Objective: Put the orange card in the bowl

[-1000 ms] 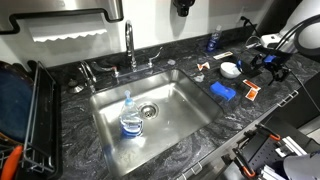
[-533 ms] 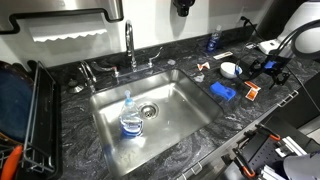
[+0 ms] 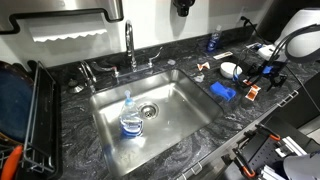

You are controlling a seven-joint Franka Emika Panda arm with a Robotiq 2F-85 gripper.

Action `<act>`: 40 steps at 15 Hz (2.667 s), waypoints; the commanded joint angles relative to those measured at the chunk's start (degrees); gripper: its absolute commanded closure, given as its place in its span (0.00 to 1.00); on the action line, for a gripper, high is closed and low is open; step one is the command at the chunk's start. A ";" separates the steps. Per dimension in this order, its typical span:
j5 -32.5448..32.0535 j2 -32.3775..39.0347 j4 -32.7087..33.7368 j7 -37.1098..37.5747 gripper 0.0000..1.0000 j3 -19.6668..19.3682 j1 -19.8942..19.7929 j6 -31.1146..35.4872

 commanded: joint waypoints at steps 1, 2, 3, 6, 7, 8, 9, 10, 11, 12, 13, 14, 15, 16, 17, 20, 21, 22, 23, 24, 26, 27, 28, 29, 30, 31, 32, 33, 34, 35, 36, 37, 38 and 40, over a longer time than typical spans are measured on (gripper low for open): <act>3.83 5.39 0.00 -4.69 0.00 -0.13 -0.97 5.98; 5.32 6.48 -0.01 -5.24 0.00 -0.08 -0.95 7.25; 7.08 7.47 -0.01 -6.19 0.00 -0.04 -0.88 8.14; 13.25 10.43 0.01 -10.50 0.00 0.49 -0.77 10.35; 15.18 11.30 0.02 -12.77 0.00 0.48 -1.17 10.38; 16.96 12.16 0.02 -14.72 0.00 0.65 -1.56 10.82; 18.61 12.98 0.02 -16.70 0.00 0.86 -1.97 11.24; 21.07 13.62 0.03 -19.35 0.25 1.09 -2.22 11.76; 22.92 13.60 0.22 -21.15 0.26 -1.06 -0.31 11.90; 24.13 13.22 0.24 -22.54 0.31 -1.38 -0.47 11.44; 25.59 12.92 0.21 -23.99 0.36 -1.83 -0.28 11.45; 26.30 12.48 0.20 -24.94 0.41 -2.28 -0.22 11.33; 27.29 12.30 0.17 -26.08 0.48 -2.71 -0.08 11.34; 28.10 12.11 0.12 -27.03 0.56 -3.12 0.04 11.35; 28.61 11.86 0.04 -27.81 0.62 -3.53 0.07 11.28; 25.91 9.37 -0.12 -25.32 0.85 -5.59 1.91 9.55; 25.51 9.41 -0.15 -25.28 0.92 -5.92 2.08 9.54; 25.27 9.56 -0.09 -25.20 1.00 -6.26 2.63 9.60; 25.15 9.71 0.00 -25.20 1.00 -6.48 2.97 9.65; 25.10 9.87 0.04 -25.18 1.00 -6.61 3.40 9.74; 24.94 9.85 0.26 -25.12 1.00 -6.93 4.00 9.68; 24.85 9.89 0.28 -25.12 1.00 -7.12 4.18 9.58; 26.81 10.66 0.29 -25.12 1.00 -5.25 4.21 10.34; 26.57 10.17 0.29 -24.64 1.00 -5.01 4.05 10.25; 25.35 9.46 0.29 -23.05 1.00 -4.60 3.80 9.86; 24.11 8.46 0.32 -21.34 1.00 -4.17 3.62 8.84; 23.31 7.46 0.36 -19.28 1.00 -0.64 0.62 7.76; 22.25 6.55 0.40 -17.32 1.00 0.12 0.33 6.67; 21.49 5.45 0.43 -14.94 1.00 1.27 0.09 5.80; 21.39 4.30 0.46 -12.92 1.00 2.23 0.13 5.08; 21.24 3.05 0.51 -10.55 1.00 3.17 0.27 4.12; 20.95 1.73 0.62 -8.21 1.00 3.98 0.33 3.00; 20.43 -0.14 0.78 -5.36 1.00 4.74 0.30 1.33; 19.55 -5.13 -0.69 -0.18 1.00 5.90 0.28 -0.96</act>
